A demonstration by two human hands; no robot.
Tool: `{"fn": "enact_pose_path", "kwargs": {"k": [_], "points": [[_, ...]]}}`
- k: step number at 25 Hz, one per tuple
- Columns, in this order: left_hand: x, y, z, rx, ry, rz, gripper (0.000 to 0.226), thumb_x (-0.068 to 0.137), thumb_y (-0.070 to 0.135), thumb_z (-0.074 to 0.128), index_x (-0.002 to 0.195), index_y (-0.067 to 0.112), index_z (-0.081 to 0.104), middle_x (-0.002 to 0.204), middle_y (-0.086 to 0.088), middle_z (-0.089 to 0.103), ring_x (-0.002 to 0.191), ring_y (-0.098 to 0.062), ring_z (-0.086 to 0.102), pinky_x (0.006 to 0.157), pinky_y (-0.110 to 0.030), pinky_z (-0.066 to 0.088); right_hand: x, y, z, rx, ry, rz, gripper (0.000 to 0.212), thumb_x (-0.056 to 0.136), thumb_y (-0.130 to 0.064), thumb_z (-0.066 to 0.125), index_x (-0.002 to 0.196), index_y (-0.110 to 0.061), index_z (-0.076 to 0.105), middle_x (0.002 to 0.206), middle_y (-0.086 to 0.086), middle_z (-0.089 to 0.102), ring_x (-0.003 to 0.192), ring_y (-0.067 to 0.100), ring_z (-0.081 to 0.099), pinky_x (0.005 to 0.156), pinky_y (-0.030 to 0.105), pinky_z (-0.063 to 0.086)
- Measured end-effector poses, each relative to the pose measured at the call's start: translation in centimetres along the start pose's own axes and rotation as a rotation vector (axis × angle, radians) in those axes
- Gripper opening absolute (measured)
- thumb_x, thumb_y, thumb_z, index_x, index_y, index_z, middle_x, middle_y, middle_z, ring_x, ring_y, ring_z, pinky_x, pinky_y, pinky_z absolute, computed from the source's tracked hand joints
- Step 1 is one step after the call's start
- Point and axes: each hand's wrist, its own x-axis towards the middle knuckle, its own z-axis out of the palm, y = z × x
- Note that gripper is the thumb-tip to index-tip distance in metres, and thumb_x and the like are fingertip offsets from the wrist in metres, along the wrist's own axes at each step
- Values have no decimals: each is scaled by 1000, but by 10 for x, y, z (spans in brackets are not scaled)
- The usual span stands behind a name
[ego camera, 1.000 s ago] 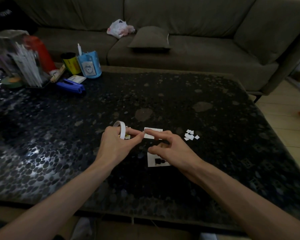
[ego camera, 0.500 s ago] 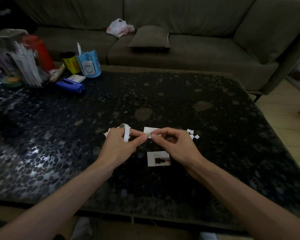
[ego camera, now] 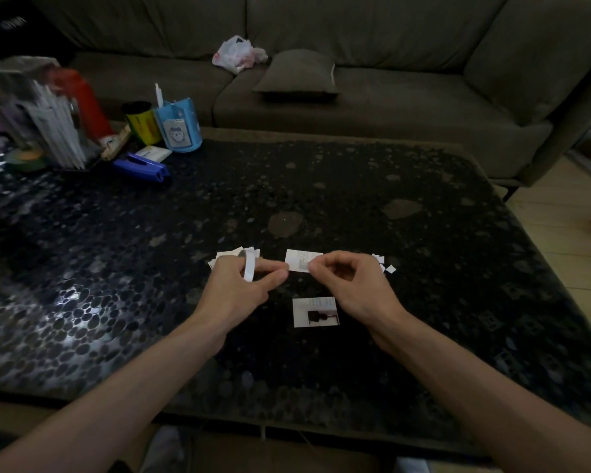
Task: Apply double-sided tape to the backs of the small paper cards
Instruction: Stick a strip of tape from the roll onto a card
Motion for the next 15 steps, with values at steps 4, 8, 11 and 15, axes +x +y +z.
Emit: {"fn": "enact_pose_path", "kwargs": {"k": [4,8,11,15], "points": [[3,-1,-8,32,-5,56,19,93,24,76,110,33,80,100,8,74,79,-4,62,69,-19,50,4,2,-12,-27,90,129,6,94,-31,75,94,-36,79,101,-16,74,100,0,67,82,22,50],[-7,-1,-4,330,-242,268,16,95,24,73,109,20,80,87,34,71,81,8,67,73,-9,48,0,5,-18,-43,48,176,6,91,-33,79,92,-38,82,98,-18,74,100,3,66,96,33,55],[-10,-6,-5,443,-257,387,15,95,23,73,101,12,81,86,50,61,84,13,65,71,-7,47,-3,6,-21,-42,13,188,11,92,-38,77,87,-47,81,87,-25,73,87,-5,67,86,26,53],[-10,-15,-11,524,-265,408,13,93,23,75,85,12,76,104,45,66,83,12,65,71,-10,48,-2,8,-24,19,-41,317,14,99,-30,71,92,-31,84,68,-12,70,54,1,60,52,14,47]]}}
